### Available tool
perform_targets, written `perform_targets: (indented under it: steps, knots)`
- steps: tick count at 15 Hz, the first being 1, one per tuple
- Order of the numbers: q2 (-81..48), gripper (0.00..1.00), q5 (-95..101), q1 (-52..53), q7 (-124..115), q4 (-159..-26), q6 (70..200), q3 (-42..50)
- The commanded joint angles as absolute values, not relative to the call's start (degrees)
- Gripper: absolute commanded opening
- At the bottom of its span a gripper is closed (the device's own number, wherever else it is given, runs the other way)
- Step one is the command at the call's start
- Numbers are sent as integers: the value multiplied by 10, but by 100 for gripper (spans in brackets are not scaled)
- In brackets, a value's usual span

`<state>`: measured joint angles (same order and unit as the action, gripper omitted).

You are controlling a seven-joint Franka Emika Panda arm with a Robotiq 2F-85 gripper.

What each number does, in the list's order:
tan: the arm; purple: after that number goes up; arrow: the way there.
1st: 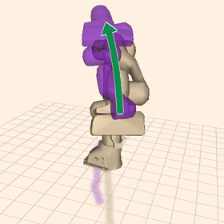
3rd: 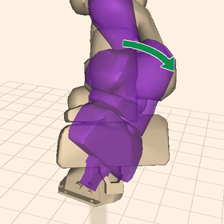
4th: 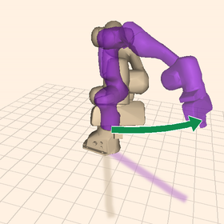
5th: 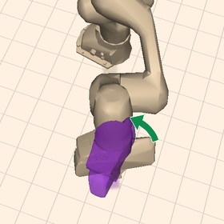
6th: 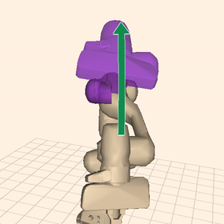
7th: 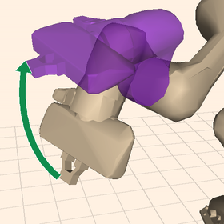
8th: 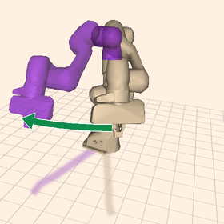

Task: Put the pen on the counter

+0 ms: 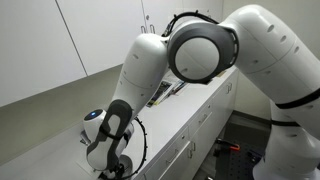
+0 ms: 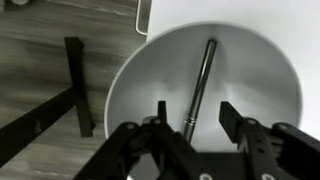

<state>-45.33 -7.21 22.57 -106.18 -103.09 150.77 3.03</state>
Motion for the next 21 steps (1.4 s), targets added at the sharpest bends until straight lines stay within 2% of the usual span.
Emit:
perform_targets:
  steps: [1, 6, 7, 8, 12, 15, 21]
  knots:
    - [-484, 55, -71, 244, -1090, -995, 1509, 44]
    - [-514, 56, -72, 244, -1095, -956, 1500, 49]
    - [-520, 46, -73, 243, -1095, -949, 1496, 49]
    - [-524, 31, -73, 243, -1093, -944, 1495, 49]
    - [-539, 0, -73, 242, -1089, -928, 1491, 49]
    - [-536, 3, -74, 238, -1080, -925, 1491, 43]
    - [-449, 3, -66, 227, -1026, -978, 1464, 26]
